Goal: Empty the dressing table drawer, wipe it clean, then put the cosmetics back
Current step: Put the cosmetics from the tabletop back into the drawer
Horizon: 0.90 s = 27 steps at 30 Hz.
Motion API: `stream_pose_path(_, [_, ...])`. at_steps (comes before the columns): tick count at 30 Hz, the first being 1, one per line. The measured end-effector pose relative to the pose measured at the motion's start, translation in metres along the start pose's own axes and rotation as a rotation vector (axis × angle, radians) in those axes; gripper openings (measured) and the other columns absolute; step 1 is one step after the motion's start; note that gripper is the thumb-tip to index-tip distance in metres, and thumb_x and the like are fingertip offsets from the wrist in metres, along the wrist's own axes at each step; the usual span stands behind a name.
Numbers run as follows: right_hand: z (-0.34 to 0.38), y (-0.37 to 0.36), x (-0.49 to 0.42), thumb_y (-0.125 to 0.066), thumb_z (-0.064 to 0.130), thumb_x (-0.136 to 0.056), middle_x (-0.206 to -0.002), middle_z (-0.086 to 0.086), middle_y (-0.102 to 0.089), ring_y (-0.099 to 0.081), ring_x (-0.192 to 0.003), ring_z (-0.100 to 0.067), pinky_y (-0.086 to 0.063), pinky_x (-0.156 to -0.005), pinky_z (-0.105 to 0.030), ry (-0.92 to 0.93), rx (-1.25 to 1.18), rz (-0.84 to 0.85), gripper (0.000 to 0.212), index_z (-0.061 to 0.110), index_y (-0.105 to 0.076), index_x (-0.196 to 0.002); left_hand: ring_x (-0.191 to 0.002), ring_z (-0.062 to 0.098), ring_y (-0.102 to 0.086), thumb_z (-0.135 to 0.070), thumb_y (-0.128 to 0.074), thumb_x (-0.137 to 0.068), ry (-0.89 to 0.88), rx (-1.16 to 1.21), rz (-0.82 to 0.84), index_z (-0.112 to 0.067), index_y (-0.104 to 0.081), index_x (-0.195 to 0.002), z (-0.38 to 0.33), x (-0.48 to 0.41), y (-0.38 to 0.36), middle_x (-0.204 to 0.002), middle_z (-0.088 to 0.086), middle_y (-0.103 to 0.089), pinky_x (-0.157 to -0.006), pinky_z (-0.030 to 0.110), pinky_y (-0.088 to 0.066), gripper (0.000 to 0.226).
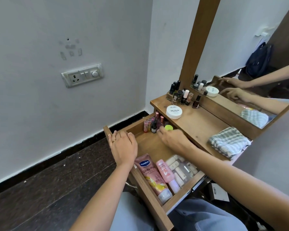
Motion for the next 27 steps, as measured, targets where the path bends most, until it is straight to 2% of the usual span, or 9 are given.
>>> stream_pose_path(3, [0.028, -0.027, 0.011, -0.037, -0.008, -0.091, -0.127, -0.009, -0.048, -0.050, -0.054, -0.013, -0.023, -0.037, -0.027, 0.085, -0.026, 0.083, 0.045, 0.001, -0.041, -0.135, -0.131, 0.026, -0.047, -0.032, -0.023, -0.096, 0.001, -0.005, -0.007, -0.005, -0.068, -0.109, -0.001, 0.000, 0.001, -0.118, 0.012, -0.067, -0.119, 0.043, -0.017, 0.055])
stream_pose_path(5, [0.031, -0.044, 0.010, -0.034, -0.006, -0.092, -0.142, -0.012, -0.040, -0.065, -0.077, -0.020, -0.025, -0.041, -0.026, 0.064, -0.046, 0.107, 0.052, 0.000, -0.030, -0.144, -0.131, 0.026, -0.047, -0.033, -0.022, -0.095, 0.000, -0.005, -0.007, -0.005, -0.068, -0.109, -0.001, 0.000, 0.001, -0.118, 0.012, -0.067, -0.119, 0.043, -0.017, 0.056])
stream_pose_path(8, [0.027, -0.056, 0.007, -0.030, -0.005, -0.095, -0.158, -0.016, -0.016, -0.064, -0.100, -0.028, -0.036, -0.056, -0.026, -0.011, -0.070, 0.144, 0.054, -0.003, -0.020, -0.148, -0.131, 0.026, -0.046, -0.033, -0.022, -0.096, -0.003, -0.010, -0.004, -0.004, -0.068, -0.111, -0.001, 0.000, 0.001, -0.119, 0.012, -0.067, -0.119, 0.044, -0.018, 0.055])
stream_pose_path(13, [0.020, -0.063, 0.006, -0.032, -0.002, -0.096, -0.159, -0.013, -0.010, -0.063, -0.100, -0.026, -0.019, -0.044, -0.026, -0.067, -0.065, 0.158, 0.052, -0.002, -0.024, -0.148, -0.132, 0.026, -0.045, -0.034, -0.022, -0.096, 0.001, -0.013, 0.012, -0.005, -0.067, -0.112, 0.000, 0.000, 0.000, -0.121, 0.011, -0.066, -0.119, 0.043, -0.017, 0.056])
stream_pose_path(18, [0.018, -0.071, 0.007, -0.034, -0.002, -0.095, -0.160, -0.011, -0.007, -0.063, -0.099, -0.024, -0.022, -0.045, -0.025, -0.085, -0.061, 0.188, 0.054, 0.001, -0.025, -0.148, -0.132, 0.026, -0.045, -0.028, -0.031, -0.100, -0.005, -0.017, 0.013, -0.005, -0.067, -0.112, 0.000, 0.000, 0.000, -0.121, 0.011, -0.066, -0.119, 0.043, -0.017, 0.044])
stream_pose_path(20, [0.017, -0.068, 0.007, -0.034, -0.001, -0.095, -0.160, -0.010, -0.006, -0.061, -0.103, -0.025, -0.031, -0.050, -0.024, -0.085, -0.083, 0.180, 0.053, 0.004, -0.027, -0.148, -0.132, 0.027, -0.045, -0.027, -0.032, -0.100, -0.005, -0.018, 0.012, -0.005, -0.067, -0.112, 0.000, 0.001, -0.001, -0.121, 0.012, -0.066, -0.119, 0.043, -0.017, 0.043])
stream_pose_path(22, [0.019, -0.057, 0.009, -0.038, -0.002, -0.092, -0.160, -0.007, -0.011, -0.059, -0.109, -0.024, -0.045, -0.062, -0.027, -0.065, -0.166, 0.151, 0.057, 0.008, -0.029, -0.147, -0.132, 0.026, -0.045, -0.029, -0.029, -0.100, -0.001, -0.020, 0.010, -0.006, -0.068, -0.111, 0.001, 0.001, -0.002, -0.121, 0.011, -0.067, -0.119, 0.043, -0.016, 0.047])
stream_pose_path(24, [0.013, -0.019, 0.013, -0.037, 0.001, -0.092, -0.156, -0.002, -0.028, -0.061, -0.110, -0.019, -0.055, -0.070, -0.028, -0.062, -0.304, -0.001, 0.054, 0.016, -0.036, -0.144, -0.132, 0.026, -0.045, -0.030, -0.027, -0.099, -0.003, -0.021, 0.004, -0.006, -0.068, -0.110, 0.001, 0.001, -0.002, -0.120, 0.011, -0.067, -0.119, 0.042, -0.016, 0.049])
stream_pose_path(27, [-0.046, 0.048, 0.022, -0.025, 0.009, -0.097, -0.129, -0.001, -0.058, -0.062, -0.103, -0.017, -0.047, -0.068, -0.022, -0.240, -0.377, -0.331, 0.046, 0.017, -0.049, -0.136, -0.131, 0.026, -0.046, -0.027, -0.031, -0.100, -0.011, -0.008, -0.011, -0.006, -0.068, -0.108, 0.001, 0.000, -0.002, -0.118, 0.011, -0.068, -0.119, 0.043, -0.018, 0.044])
Point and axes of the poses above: each hand's wrist, its own x-axis away from the middle knuckle, its own y-axis out of the back of the hand, z = x × y, the point moved 8 cm from there along -x, towards the middle knuckle
